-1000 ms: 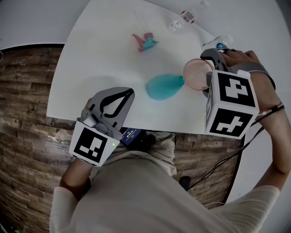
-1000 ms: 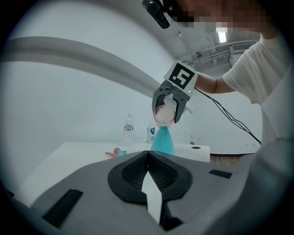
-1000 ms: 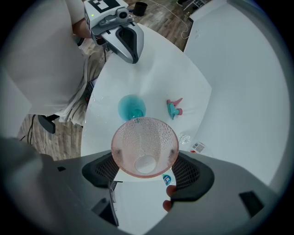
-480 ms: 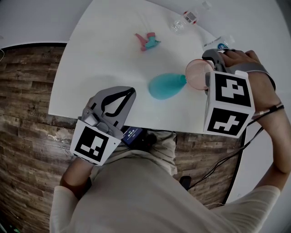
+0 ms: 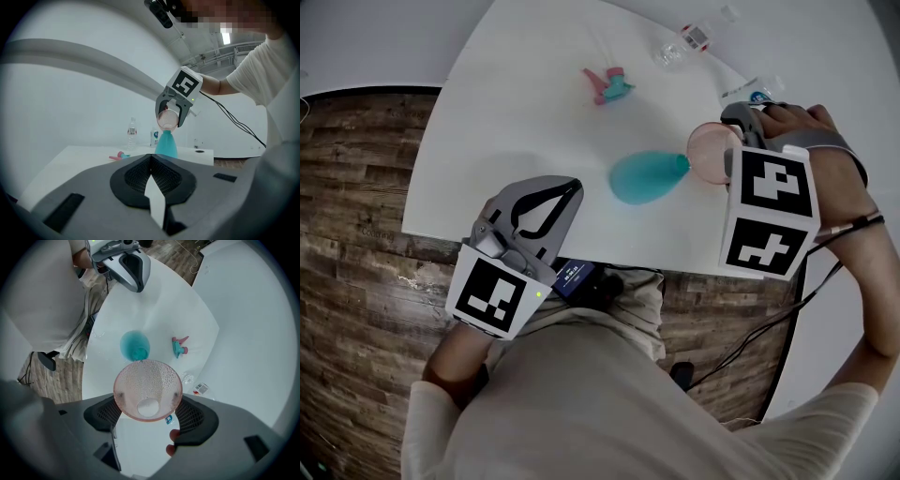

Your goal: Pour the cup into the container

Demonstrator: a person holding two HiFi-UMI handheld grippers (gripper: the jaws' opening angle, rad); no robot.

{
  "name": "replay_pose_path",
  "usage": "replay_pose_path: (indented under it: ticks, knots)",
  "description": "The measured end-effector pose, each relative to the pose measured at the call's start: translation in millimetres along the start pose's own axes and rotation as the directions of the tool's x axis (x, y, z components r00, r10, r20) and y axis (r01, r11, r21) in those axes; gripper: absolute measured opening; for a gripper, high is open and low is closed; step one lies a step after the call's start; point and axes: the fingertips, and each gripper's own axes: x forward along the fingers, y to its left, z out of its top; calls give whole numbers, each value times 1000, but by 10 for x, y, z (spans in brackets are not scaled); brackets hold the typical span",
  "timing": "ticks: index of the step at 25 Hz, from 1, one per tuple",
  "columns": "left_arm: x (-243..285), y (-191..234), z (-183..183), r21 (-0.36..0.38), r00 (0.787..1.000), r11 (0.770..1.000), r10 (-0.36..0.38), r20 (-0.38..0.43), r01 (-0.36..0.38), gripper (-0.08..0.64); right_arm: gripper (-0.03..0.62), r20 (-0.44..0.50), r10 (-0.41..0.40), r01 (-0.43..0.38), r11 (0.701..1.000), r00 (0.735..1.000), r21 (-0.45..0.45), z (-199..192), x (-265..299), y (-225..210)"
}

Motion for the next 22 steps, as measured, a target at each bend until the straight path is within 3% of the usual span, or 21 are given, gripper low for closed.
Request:
replay_pose_path:
  ticks: [22]
  knots:
    - [-32, 15, 16, -2, 1000, 1000, 7, 4, -7, 11, 364, -21, -38, 37, 999, 999, -31, 25, -53, -48]
